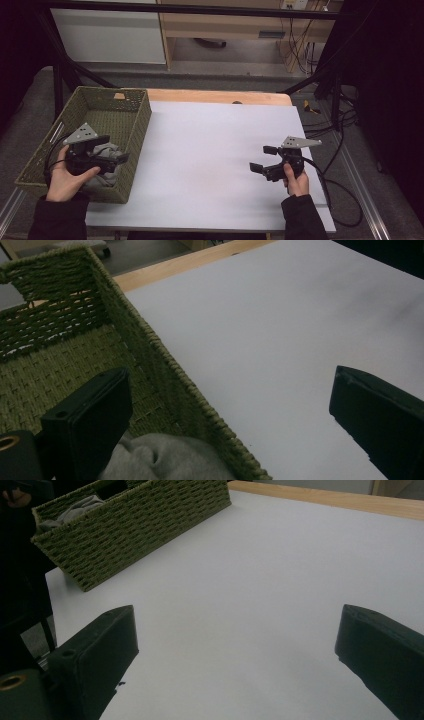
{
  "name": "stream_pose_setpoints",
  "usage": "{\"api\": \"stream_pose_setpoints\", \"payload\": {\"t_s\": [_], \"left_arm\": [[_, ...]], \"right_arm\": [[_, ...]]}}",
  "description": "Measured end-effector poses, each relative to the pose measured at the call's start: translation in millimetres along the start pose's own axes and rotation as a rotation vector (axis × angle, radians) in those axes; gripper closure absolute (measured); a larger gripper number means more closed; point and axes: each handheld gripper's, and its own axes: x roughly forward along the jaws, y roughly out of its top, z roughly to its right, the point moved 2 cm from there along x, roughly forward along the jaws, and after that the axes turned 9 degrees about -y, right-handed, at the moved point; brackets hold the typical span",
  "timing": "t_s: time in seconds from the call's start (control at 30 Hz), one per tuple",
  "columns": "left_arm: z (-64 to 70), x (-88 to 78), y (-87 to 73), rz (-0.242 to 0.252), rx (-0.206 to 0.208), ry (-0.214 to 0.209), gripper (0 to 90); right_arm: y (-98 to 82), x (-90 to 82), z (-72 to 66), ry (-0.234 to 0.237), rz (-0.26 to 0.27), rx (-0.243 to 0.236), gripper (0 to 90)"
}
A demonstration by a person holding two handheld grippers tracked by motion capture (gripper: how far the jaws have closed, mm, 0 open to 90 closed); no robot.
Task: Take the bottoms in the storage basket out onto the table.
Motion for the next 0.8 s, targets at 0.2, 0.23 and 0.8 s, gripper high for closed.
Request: {"api": "stream_pose_setpoints", "payload": {"t_s": [0.2, 0.23, 0.8], "left_arm": [[-6.7, -9.5, -4.7, -0.001, -0.018, 0.015, 3.7], [-7.7, -10.9, -5.4, -0.002, -0.019, 0.018, 3.7], [-18.4, -18.7, -18.8, -0.049, -0.050, 0.082, 3.7]], "right_arm": [[-0.2, 0.8, 0.2, -0.002, -0.002, -0.002, 3.8], [-0.3, 1.0, 0.1, -0.001, -0.001, -0.001, 3.9], [-0.5, 1.3, -0.1, 0.000, -0.004, -0.003, 3.9]]}}
